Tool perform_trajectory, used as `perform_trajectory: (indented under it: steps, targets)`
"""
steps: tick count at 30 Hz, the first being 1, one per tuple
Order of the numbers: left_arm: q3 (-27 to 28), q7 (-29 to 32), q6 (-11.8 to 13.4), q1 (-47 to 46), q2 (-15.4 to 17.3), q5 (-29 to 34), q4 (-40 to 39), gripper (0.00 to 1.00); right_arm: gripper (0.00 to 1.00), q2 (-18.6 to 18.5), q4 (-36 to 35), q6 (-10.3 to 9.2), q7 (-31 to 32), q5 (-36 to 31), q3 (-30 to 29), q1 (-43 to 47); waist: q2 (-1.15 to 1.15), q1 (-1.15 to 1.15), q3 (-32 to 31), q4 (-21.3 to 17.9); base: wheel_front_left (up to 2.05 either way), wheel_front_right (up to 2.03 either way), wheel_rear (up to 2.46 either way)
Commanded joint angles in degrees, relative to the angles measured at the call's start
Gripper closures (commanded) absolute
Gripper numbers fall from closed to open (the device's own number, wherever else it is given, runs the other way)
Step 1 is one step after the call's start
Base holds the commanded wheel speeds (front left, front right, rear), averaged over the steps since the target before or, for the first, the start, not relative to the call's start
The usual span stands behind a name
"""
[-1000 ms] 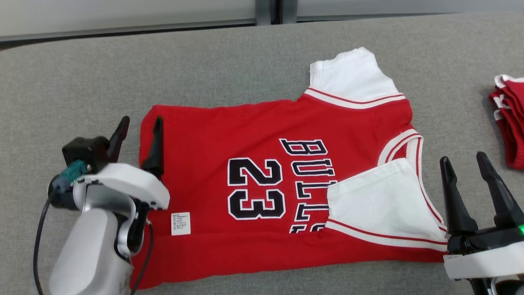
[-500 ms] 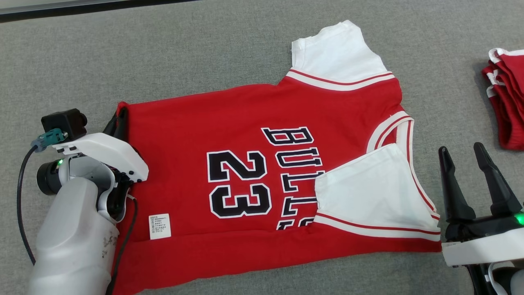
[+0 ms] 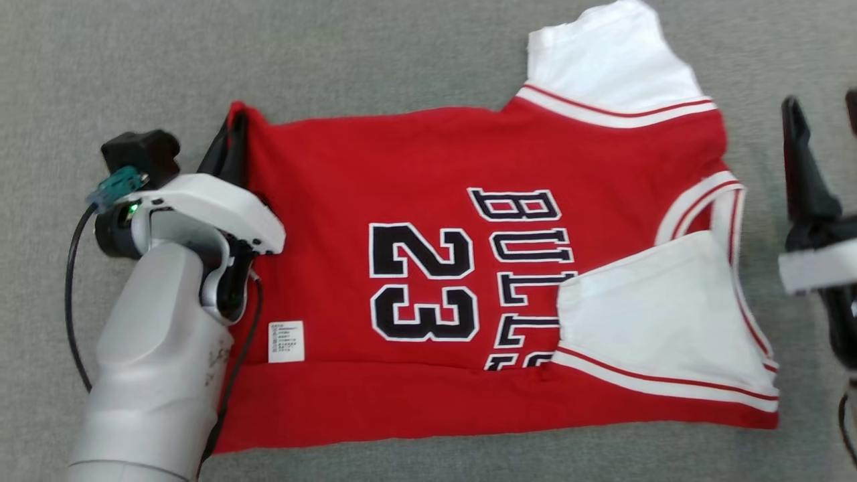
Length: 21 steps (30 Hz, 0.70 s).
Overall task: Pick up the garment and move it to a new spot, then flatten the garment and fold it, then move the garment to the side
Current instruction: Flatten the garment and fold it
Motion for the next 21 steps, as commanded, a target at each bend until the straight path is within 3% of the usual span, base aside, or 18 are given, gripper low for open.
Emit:
perform_trajectory:
  steps: [1, 12, 21]
  targets:
    - [-0.71, -0.53, -0.39, -1.44, -0.41, 0.19, -0.58, 1.0, 0.0, -1.47, 1.82, 0.01, 0.7, 1.06, 0.93, -3.66, 0.0, 0.0, 3.52, 3.32, 0.0, 0.0, 0.0]
    - [-5.67, -2.11, -0.78, -3.3, -1.89, -1.62, -2.46, 1.0, 0.0, -8.13, 18.74, 0.0, 9.01, 7.4, 10.39, -24.88, 0.0, 0.0, 7.75, 8.42, 0.0, 0.0, 0.0]
    - [-10.55, -3.28, 0.32, -4.38, -2.21, -5.96, -3.26, 1.0, 0.0, -10.02, 33.68, 0.0, 19.73, 12.52, 19.93, -36.9, 0.0, 0.0, 8.88, 10.02, 0.0, 0.0, 0.0]
